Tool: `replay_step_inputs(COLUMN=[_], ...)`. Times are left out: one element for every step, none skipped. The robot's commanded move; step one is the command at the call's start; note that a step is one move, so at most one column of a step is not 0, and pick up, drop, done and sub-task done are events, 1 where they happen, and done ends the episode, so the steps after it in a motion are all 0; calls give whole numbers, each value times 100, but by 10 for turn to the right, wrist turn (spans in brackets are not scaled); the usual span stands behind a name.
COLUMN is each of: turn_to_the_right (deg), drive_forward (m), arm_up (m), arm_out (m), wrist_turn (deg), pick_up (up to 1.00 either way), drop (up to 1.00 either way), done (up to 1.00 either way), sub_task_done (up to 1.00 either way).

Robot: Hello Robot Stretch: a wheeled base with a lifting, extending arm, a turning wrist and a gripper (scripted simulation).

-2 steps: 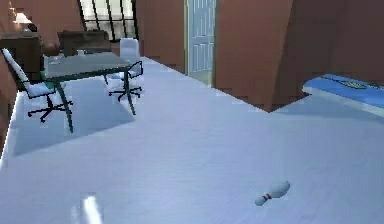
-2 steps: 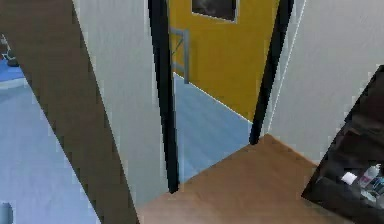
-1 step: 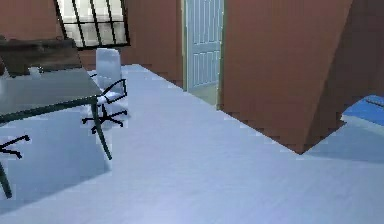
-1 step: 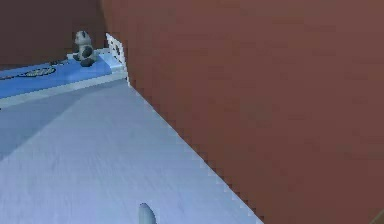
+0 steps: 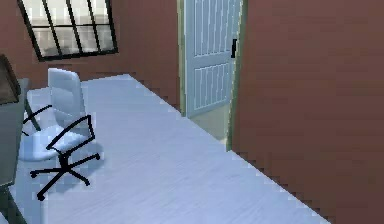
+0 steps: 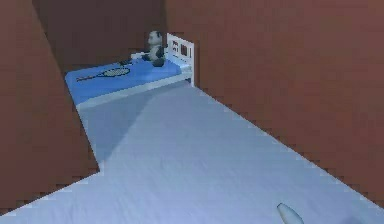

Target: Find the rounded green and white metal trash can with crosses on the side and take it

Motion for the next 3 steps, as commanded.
replay_step_inputs(turn_to_the_right=[0, 0, -90], drive_forward=[100, 70, 0], arm_up=[0, 0, 0], arm_out=[0, 0, 0], wrist_turn=[0, 0, 0], pick_up=[0, 0, 0], drop=[0, 0, 0], done=[0, 0, 0], sub_task_done=[0, 0, 0])
